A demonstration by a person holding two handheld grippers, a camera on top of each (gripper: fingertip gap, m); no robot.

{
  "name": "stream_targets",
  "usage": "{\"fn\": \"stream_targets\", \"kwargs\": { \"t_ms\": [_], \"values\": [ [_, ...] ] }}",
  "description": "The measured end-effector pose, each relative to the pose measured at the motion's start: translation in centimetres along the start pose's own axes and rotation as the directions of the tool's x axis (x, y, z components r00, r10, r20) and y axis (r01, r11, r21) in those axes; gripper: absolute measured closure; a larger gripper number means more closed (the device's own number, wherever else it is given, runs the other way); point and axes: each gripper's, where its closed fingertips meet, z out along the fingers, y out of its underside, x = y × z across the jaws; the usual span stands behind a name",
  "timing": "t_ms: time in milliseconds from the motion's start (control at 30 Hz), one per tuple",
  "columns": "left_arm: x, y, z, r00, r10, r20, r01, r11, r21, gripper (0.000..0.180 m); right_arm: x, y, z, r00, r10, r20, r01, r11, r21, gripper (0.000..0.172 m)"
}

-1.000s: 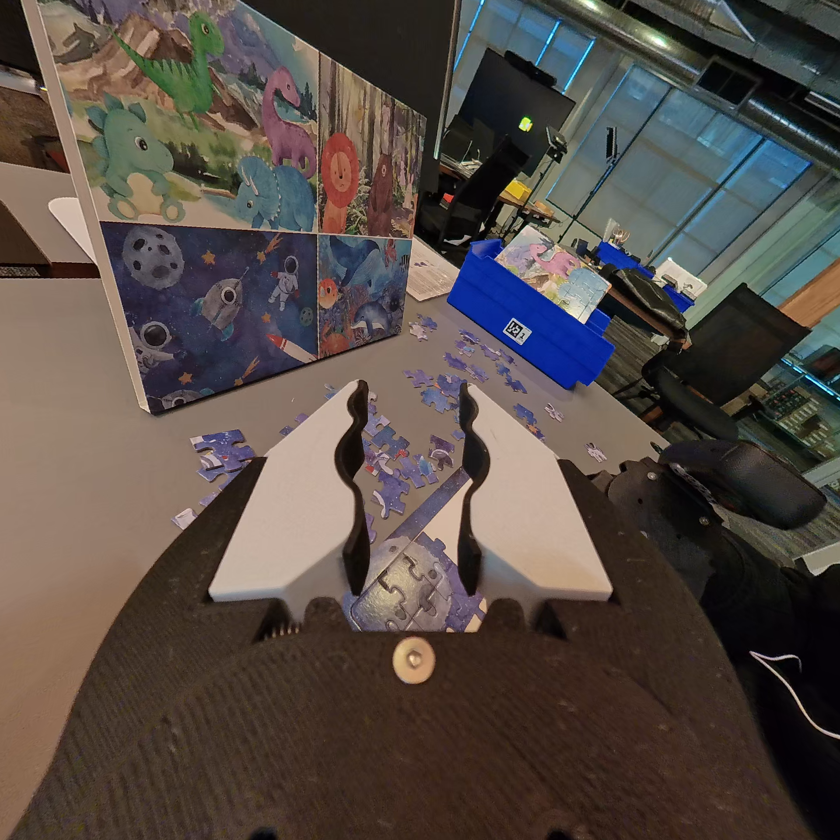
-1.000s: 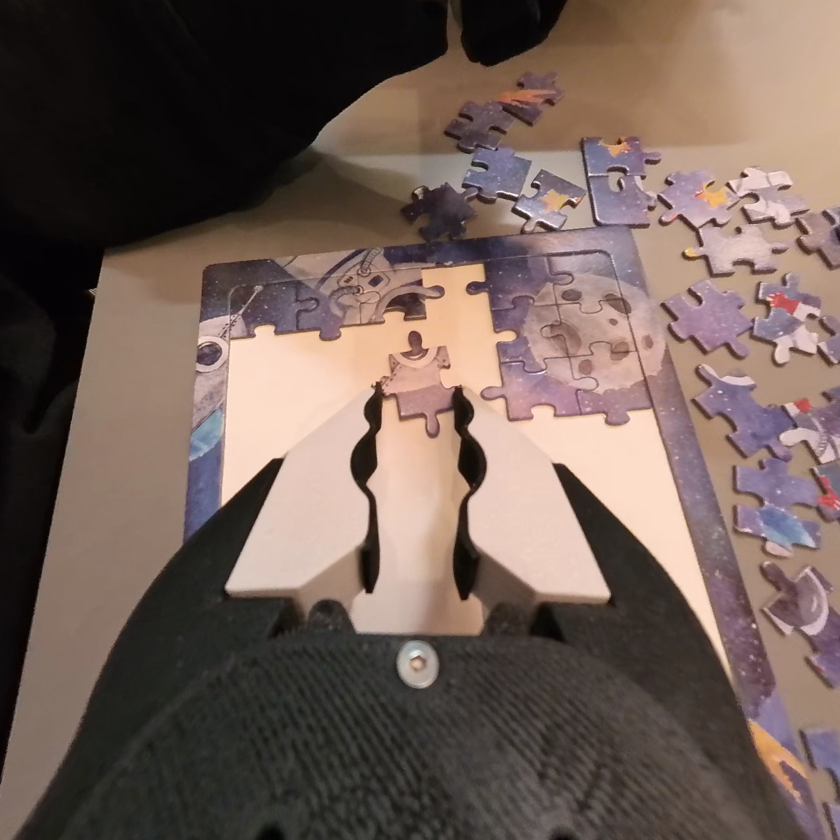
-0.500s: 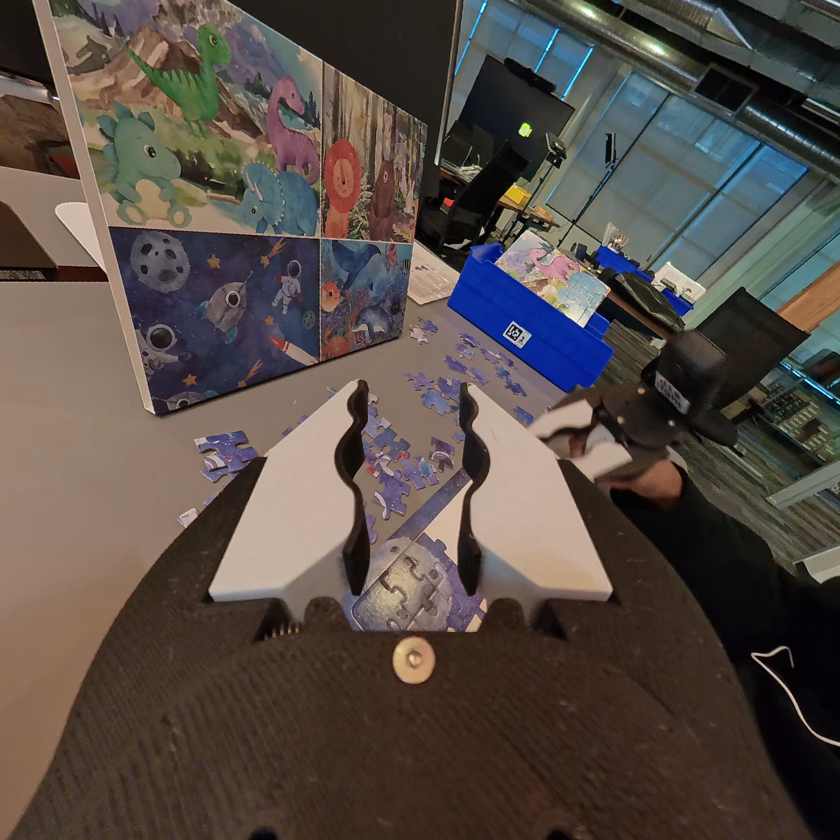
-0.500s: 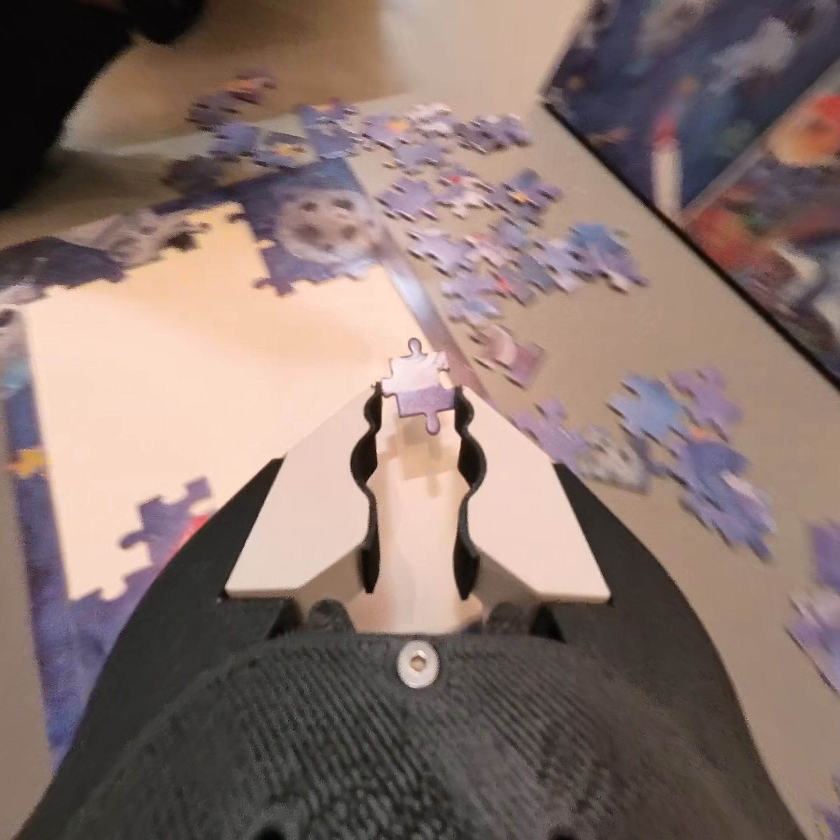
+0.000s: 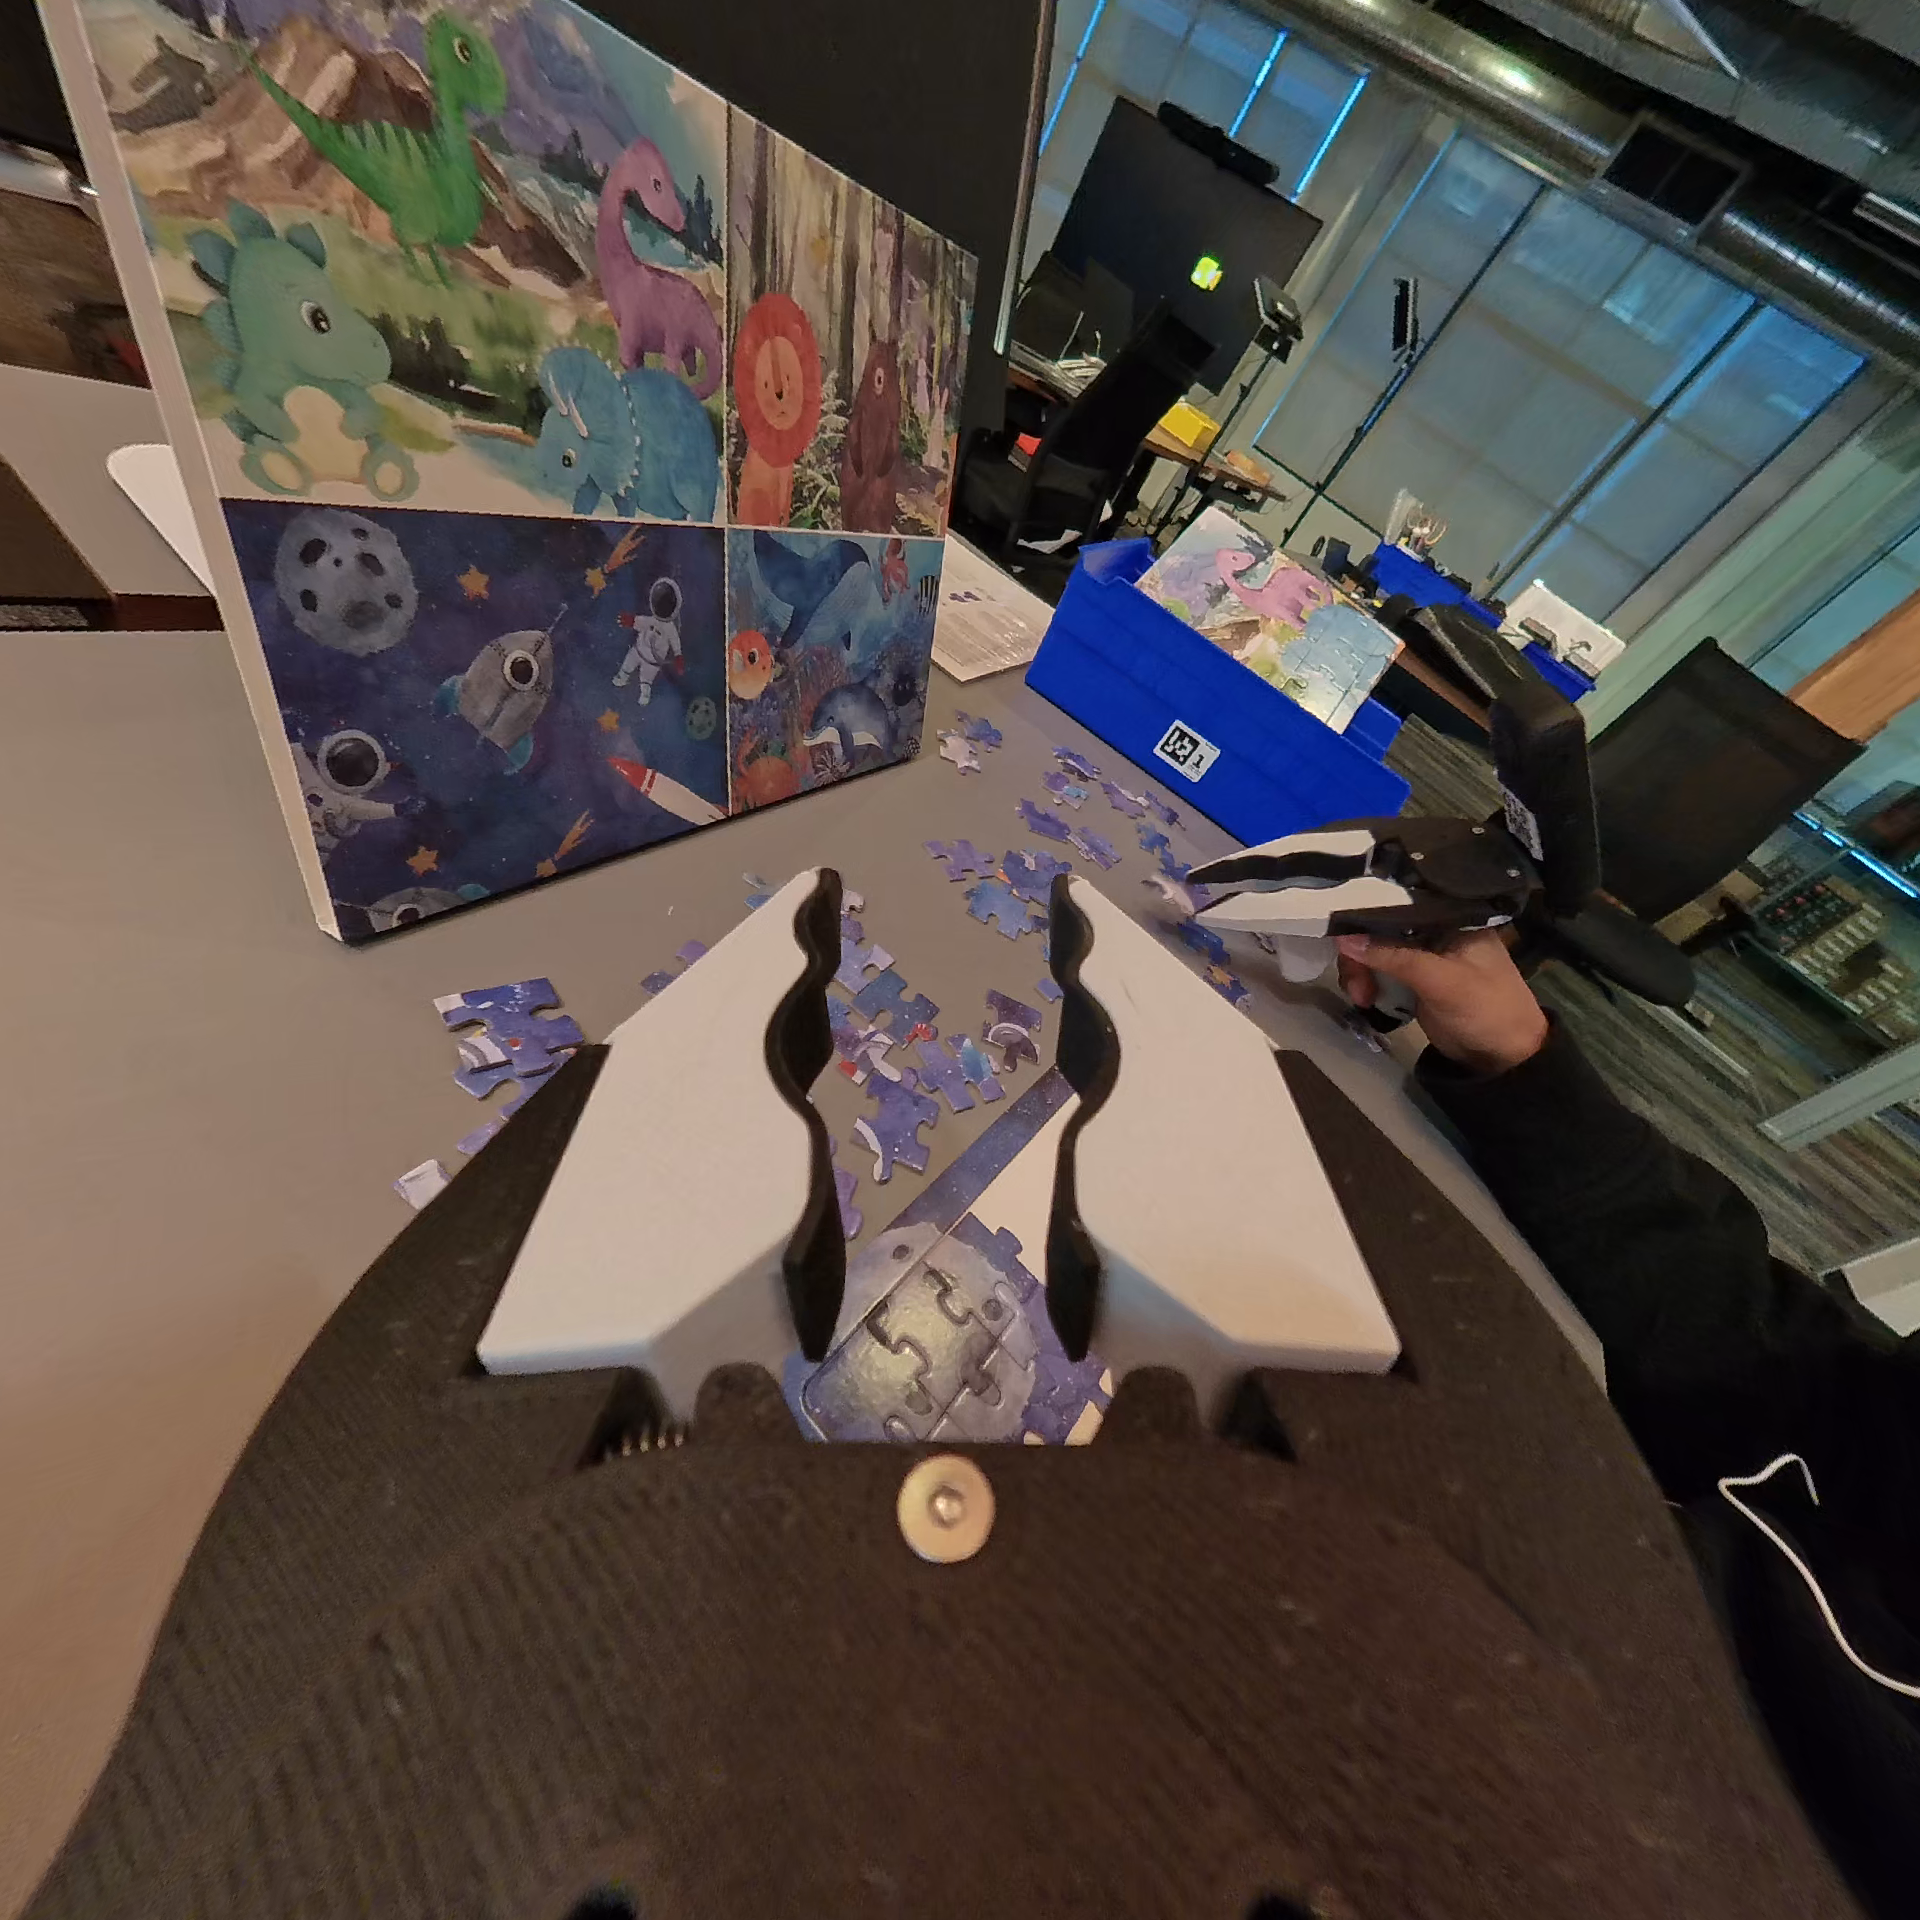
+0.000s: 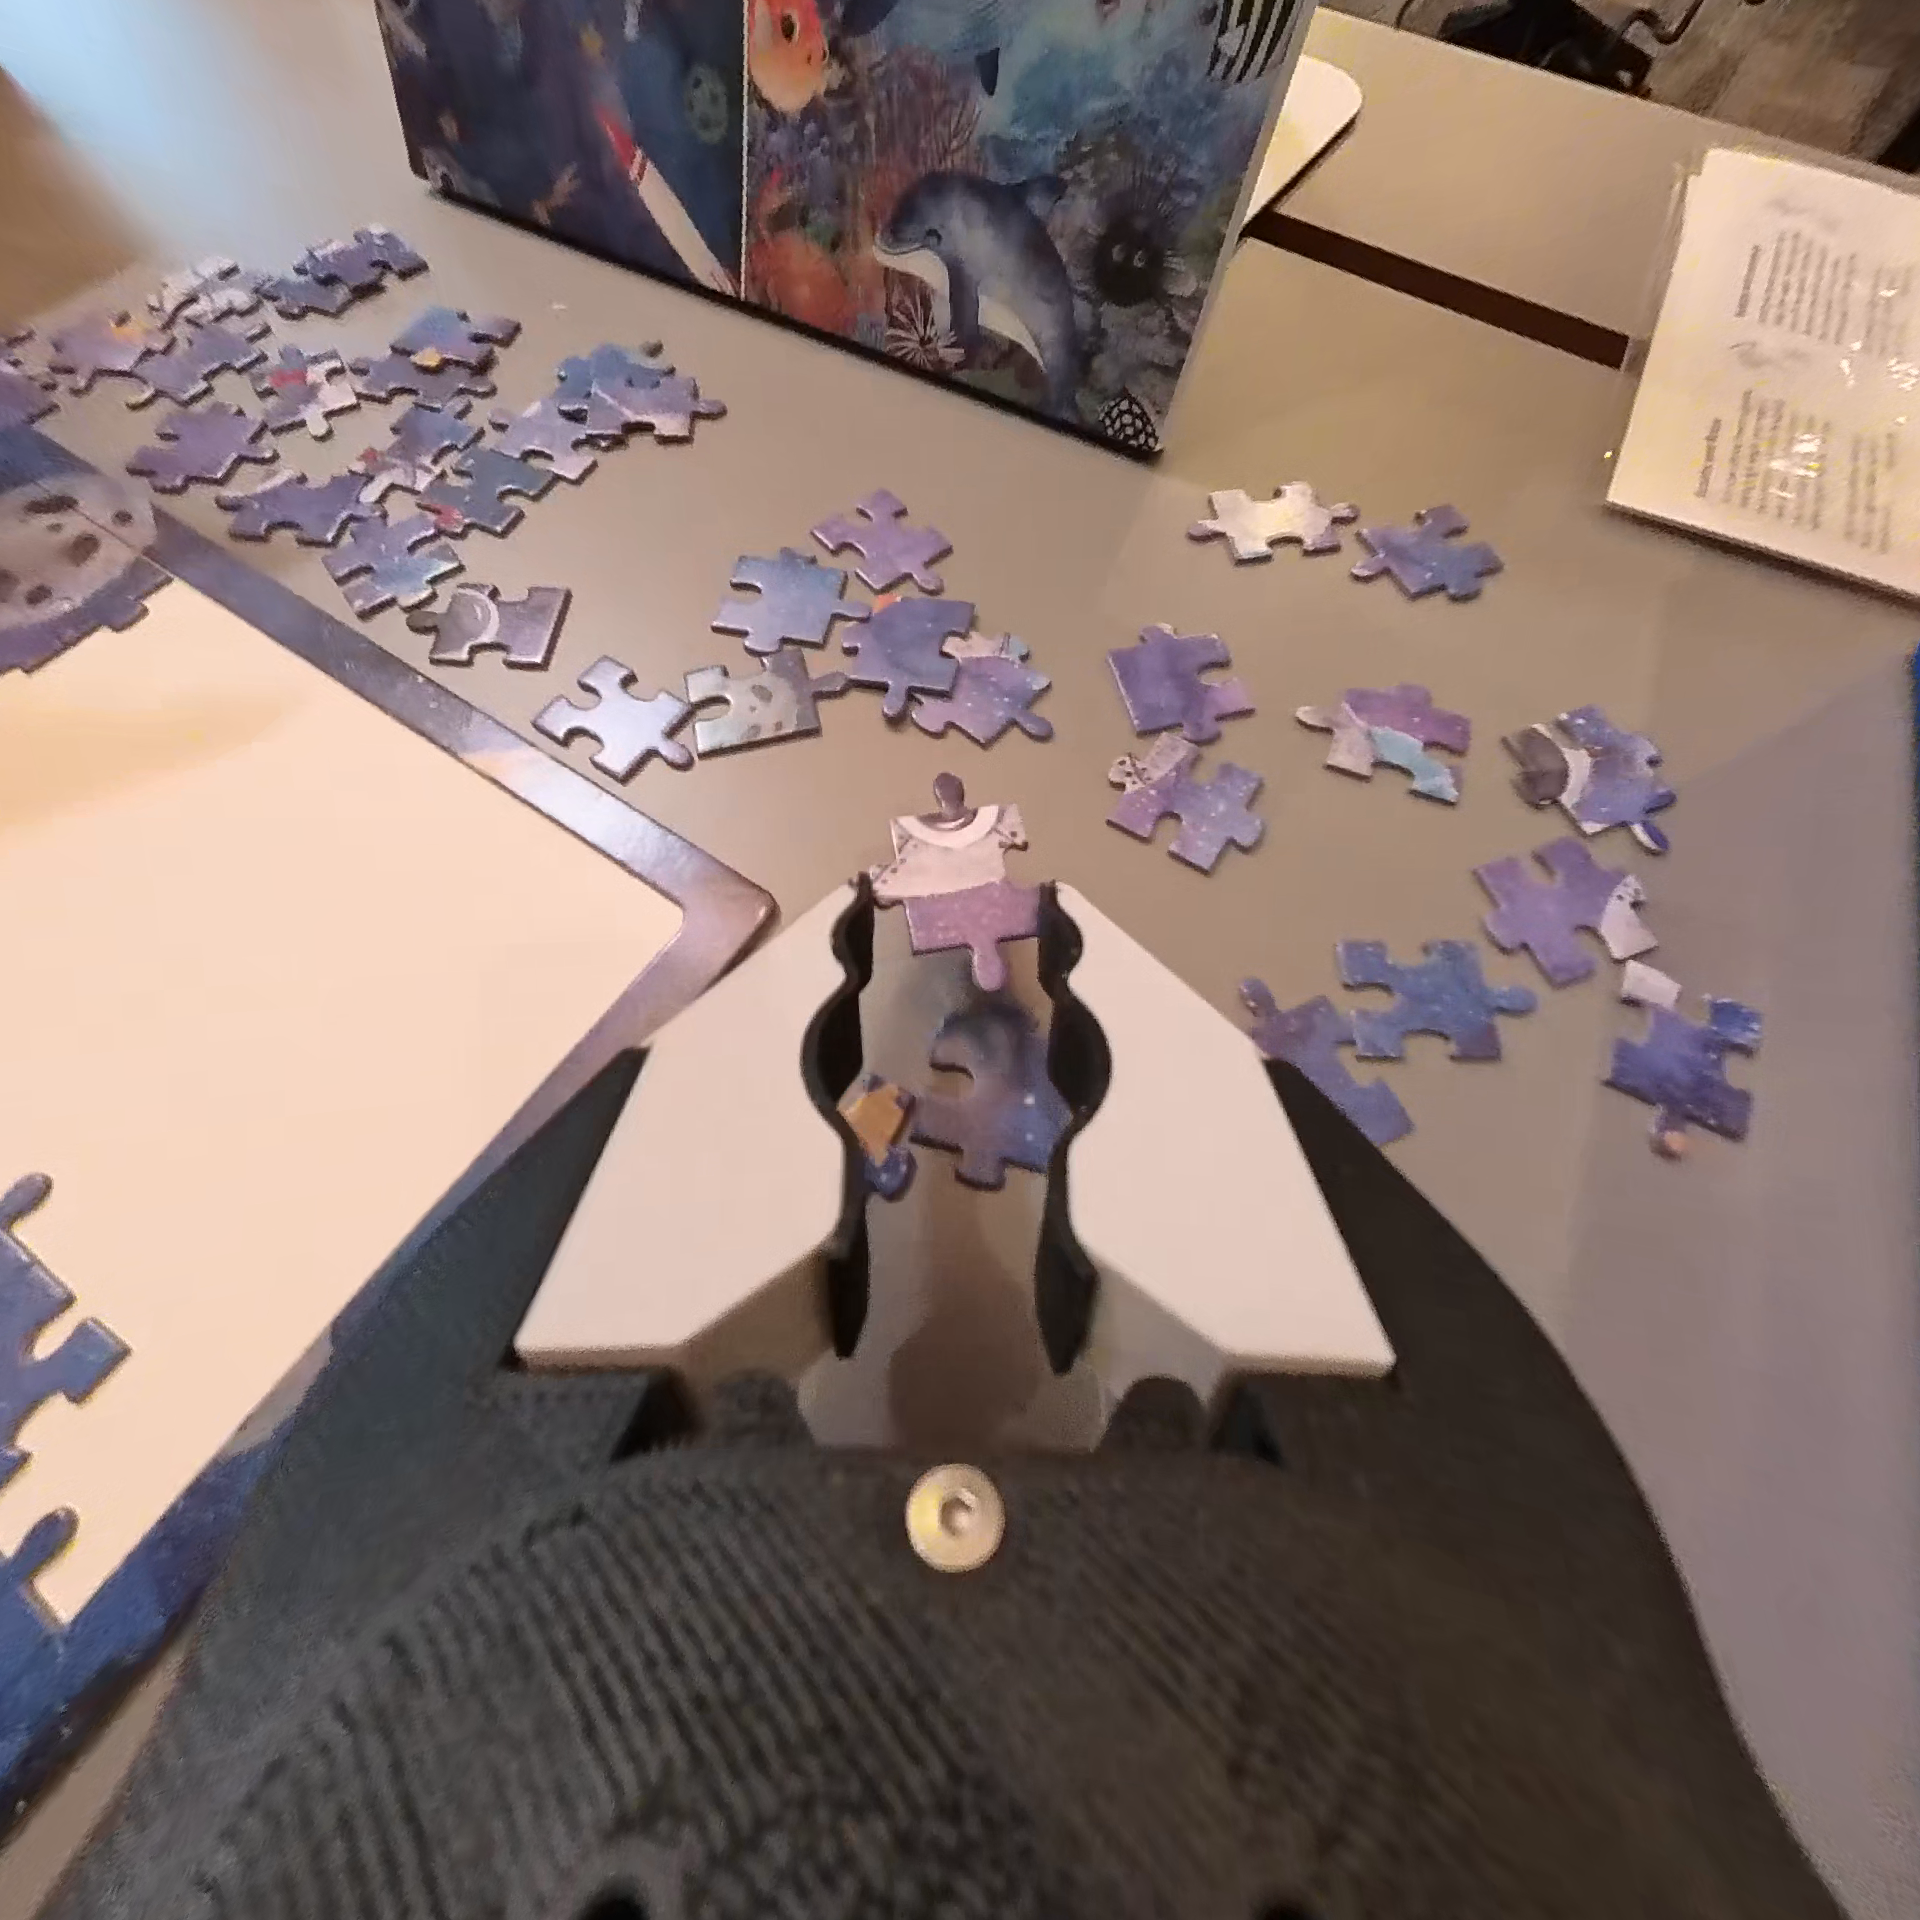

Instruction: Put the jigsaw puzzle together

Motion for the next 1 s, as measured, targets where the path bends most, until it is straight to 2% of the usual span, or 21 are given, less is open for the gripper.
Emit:
{"fn": "stream_targets", "kwargs": {
  "t_ms": [133,233,367,533,833,1000],
  "values": [
    [0.1,0.0,0.1,1.0,0.002,-0.002,-0.002,1.0,0.0,0.142,-0.2,0.3,0.8,0.997,-0.05,-0.053,0.049,0.998,-0.033,0.14],
    [0.1,-0.1,0.0,1.0,0.002,-0.003,-0.002,1.0,0.004,0.142,0.7,-0.3,0.4,0.992,-0.057,-0.116,0.057,0.998,-0.006,0.129],
    [0.2,-0.3,-0.1,1.0,0.002,-0.004,-0.002,1.0,0.012,0.142,2.5,-2.3,-1.6,0.988,0.04,-0.15,-0.017,0.988,0.156,0.125],
    [0.3,-0.3,0.0,1.0,0.003,-0.009,-0.003,1.0,0.013,0.142,3.0,-3.8,-3.3,0.985,0.155,-0.071,-0.126,0.942,0.31,0.128],
    [0.4,-0.3,0.1,1.0,0.007,-0.008,-0.006,1.0,0.016,0.143,2.5,-3.6,-2.9,0.988,0.064,-0.137,-0.026,0.964,0.266,0.134],
    [-0.7,-0.6,-0.6,0.996,0.06,0.07,-0.062,0.998,0.016,0.144,2.3,-4.1,-3.2,0.991,0.072,-0.114,-0.035,0.953,0.301,0.135]
  ]
}}
